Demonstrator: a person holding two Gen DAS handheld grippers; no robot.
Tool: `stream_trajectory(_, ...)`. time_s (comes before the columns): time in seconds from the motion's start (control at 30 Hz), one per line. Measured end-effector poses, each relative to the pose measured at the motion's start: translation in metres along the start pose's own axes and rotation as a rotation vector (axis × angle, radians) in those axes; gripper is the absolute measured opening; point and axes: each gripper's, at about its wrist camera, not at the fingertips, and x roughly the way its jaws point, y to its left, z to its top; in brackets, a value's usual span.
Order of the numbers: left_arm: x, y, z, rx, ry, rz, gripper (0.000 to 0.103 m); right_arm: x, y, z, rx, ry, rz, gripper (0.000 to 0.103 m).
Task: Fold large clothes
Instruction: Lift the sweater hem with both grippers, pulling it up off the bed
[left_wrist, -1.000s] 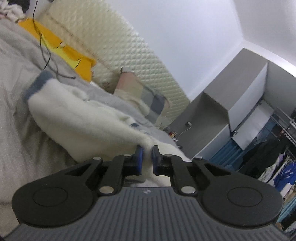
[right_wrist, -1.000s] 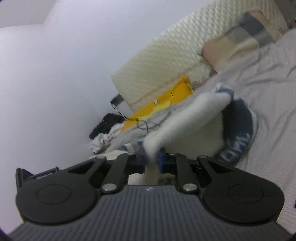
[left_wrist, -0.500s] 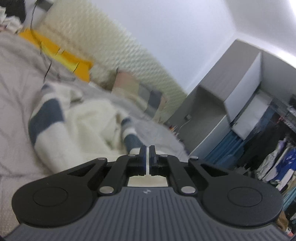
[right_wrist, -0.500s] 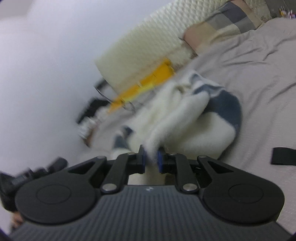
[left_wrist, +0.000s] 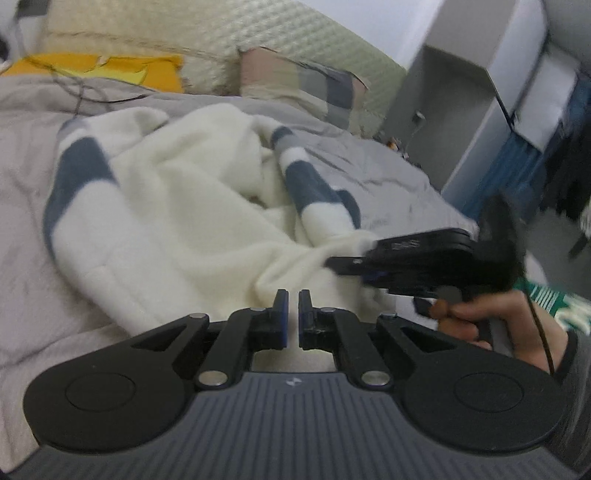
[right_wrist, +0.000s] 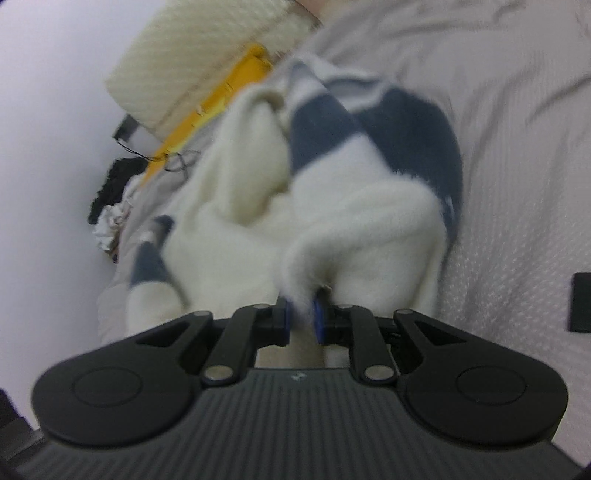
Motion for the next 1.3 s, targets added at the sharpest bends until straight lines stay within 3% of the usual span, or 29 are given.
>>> stream_trajectory(0.07,0.006,-0.007,-0.003,0.043,0.013,0.007,0.006,0.009,-0.009,-0.001,0.032,0.019,0.019,0.015)
stream_trajectory(0.13,0.011,-0.015,-0.003,0.09,0.018,0.011,0.014,0.008,-0.01,0.0,0.044,0.024,0.033,0.015)
stream_trajectory(0.33,0.023,-0.056,-0.014,0.358,0.018,0.113,0.05,0.0,-0.011,-0.001,0.065,0.018,0.054,0.017)
stream_trajectory(0.5,0.036,-0.081,-0.039,0.603,0.065,0.261,0.055,-0.008,-0.008,-0.001,0.064,0.014,0.055,0.018)
stream_trajectory(0.63,0.047,-0.085,-0.058,0.764,0.07,0.484,0.055,-0.015,-0.006,-0.001,0.057,-0.005,0.059,0.018)
stream_trajectory(0.73,0.044,-0.074,-0.053,0.705,0.077,0.524,0.05,-0.019,-0.006,-0.003,0.049,-0.015,0.059,0.018)
stream_trajectory(0.8,0.036,-0.066,-0.042,0.632,0.049,0.527,0.033,-0.021,-0.005,-0.004,0.042,-0.02,0.059,0.019)
stream_trajectory(0.9,0.017,-0.055,-0.024,0.51,-0.036,0.481,0.019,-0.026,0.004,-0.007,-0.003,-0.039,0.038,0.026)
stream_trajectory(1.03,-0.003,-0.038,-0.002,0.34,-0.165,0.411,0.016,-0.044,0.029,-0.014,-0.114,-0.11,0.012,0.03)
stream_trajectory(1.2,-0.02,-0.017,0.018,0.169,-0.249,0.325,0.016,-0.078,0.054,-0.032,-0.261,-0.212,0.013,0.065)
stream_trajectory(1.3,-0.025,-0.013,0.02,0.124,-0.259,0.305,0.016,-0.09,0.072,-0.045,-0.4,-0.265,-0.012,0.067)
